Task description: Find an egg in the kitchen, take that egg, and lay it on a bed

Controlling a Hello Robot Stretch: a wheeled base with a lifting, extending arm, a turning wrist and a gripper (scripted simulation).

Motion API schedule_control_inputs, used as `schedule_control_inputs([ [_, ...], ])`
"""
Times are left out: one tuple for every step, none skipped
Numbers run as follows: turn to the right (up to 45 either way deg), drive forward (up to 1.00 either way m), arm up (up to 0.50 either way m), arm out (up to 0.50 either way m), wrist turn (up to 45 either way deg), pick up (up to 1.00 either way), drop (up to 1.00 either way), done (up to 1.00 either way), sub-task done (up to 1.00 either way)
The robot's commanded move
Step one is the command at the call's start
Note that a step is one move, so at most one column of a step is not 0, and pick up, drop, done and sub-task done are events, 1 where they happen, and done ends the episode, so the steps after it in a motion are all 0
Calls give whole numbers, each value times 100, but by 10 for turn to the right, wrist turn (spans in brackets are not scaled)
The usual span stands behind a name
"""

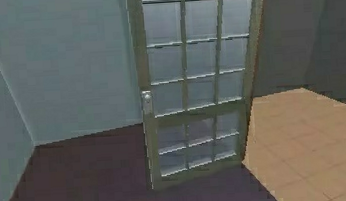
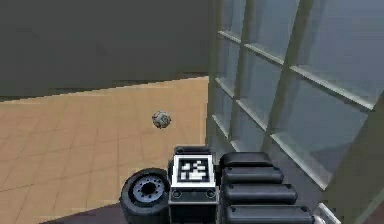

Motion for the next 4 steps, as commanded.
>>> schedule_control_inputs([
  [450, 0, 0, 0, 0, 0, 0, 0, 0],
  [150, 0, 0, 0, 0, 0, 0, 0, 0],
  [0, 100, 0, 0, 0, 0, 0, 0, 0],
  [30, 0, 0, 0, 0, 0, 0, 0, 0],
])
